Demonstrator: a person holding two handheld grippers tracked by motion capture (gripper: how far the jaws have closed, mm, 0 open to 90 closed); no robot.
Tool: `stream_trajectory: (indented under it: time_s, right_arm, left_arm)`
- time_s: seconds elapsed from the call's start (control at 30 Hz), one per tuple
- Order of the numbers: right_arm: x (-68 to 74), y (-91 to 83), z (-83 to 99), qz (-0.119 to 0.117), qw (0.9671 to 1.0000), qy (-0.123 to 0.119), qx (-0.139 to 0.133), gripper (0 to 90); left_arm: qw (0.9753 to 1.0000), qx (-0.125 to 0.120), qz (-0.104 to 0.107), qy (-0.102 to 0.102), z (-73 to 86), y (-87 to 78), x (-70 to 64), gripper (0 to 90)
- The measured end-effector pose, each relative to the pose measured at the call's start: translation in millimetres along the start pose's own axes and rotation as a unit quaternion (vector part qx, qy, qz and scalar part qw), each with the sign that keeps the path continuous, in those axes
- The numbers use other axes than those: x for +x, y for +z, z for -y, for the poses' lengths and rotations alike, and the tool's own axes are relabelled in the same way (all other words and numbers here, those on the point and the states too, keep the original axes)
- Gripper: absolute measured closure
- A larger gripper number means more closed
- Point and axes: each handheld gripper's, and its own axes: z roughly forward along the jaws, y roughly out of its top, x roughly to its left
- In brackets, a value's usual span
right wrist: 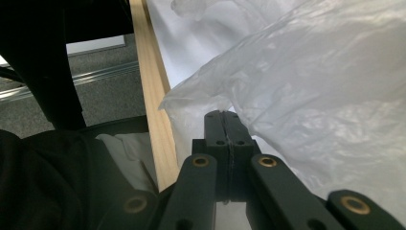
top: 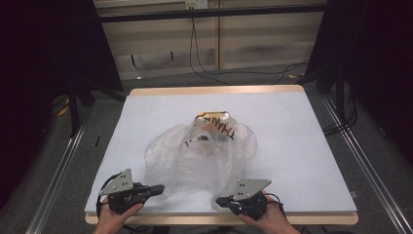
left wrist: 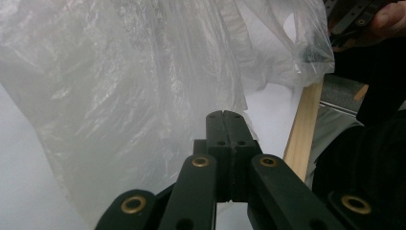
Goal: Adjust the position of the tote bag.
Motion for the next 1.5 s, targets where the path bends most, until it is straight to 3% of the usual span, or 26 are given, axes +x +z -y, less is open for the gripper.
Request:
stream_trajectory:
  time_s: [0.3, 0.37, 0.43, 0.53, 0.6, 0.77, 0.87, 1.13, 1.3, 1.33, 1.4, 1.43, 1.5]
  right_arm:
    - [-4.0, -8.3, -2.5, 0.011, 0.9998, 0.004, -0.017, 90.0]
    - [-4.4, -10.1, -2.8, 0.014, 0.9997, 0.006, -0.019, 90.0]
    - [-5.1, -11.7, -2.6, 0.016, 0.9996, 0.005, -0.021, 90.0]
    - [-5.2, -13.1, -2.9, 0.017, 0.9996, 0.005, -0.023, 90.0]
    - [-5.8, -16.7, -4.6, 0.019, 0.9993, 0.006, -0.030, 90.0]
    - [-6.3, -22.6, -7.0, 0.022, 0.9987, 0.009, -0.045, 90.0]
    - [-4.3, -27.5, -9.1, 0.024, 0.9984, 0.007, -0.051, 90.0]
    - [-4.9, -31.3, -10.8, 0.026, 0.9979, 0.007, -0.059, 90.0]
    - [-9.8, -19.8, -0.8, 0.015, 0.9996, 0.014, -0.021, 89.6]
    - [-9.4, -15.3, 2.3, 0.007, 0.9998, 0.017, -0.008, 82.1]
    - [-8.2, -14.2, 3.5, 0.009, 0.9999, 0.014, -0.003, 78.7]
    - [-6.2, -12.6, 5.2, 0.005, 0.9999, 0.011, 0.007, 70.3]
    - [-4.9, -12.2, 6.7, 0.005, 0.9999, 0.010, 0.009, 65.8]
  left_arm:
    - [0.9998, -0.019, 0.007, -0.007, -0.6, -3.2, -2.3, 90.0]
    - [0.9999, -0.009, -0.006, 0.000, -0.1, -3.4, -2.9, 90.0]
    - [0.9999, -0.003, -0.014, 0.000, 0.9, 0.3, -3.0, 69.8]
    - [0.9998, 0.014, -0.002, 0.012, 0.6, 7.4, -4.3, 65.1]
    - [0.9992, 0.030, 0.011, 0.023, -0.3, 14.9, -9.4, 57.3]
    - [0.9987, 0.045, 0.002, 0.024, -0.2, 20.3, -10.3, 48.6]
    - [0.9973, 0.071, 0.000, 0.019, 1.6, 28.0, -8.8, 45.6]
    - [0.9921, 0.124, -0.008, 0.015, 5.1, 36.8, -4.8, 58.7]
    - [0.9900, 0.139, -0.003, 0.022, 5.6, 44.0, -3.8, 60.6]
    - [0.9887, 0.148, -0.001, 0.023, 5.8, 45.1, -3.5, 66.2]
    - [0.9885, 0.150, 0.003, 0.020, 5.6, 44.5, -2.9, 70.8]
    - [0.9879, 0.154, 0.004, 0.014, 6.2, 44.4, -1.6, 79.4]
    - [0.9887, 0.150, 0.009, 0.008, 6.7, 44.5, -1.1, 86.2]
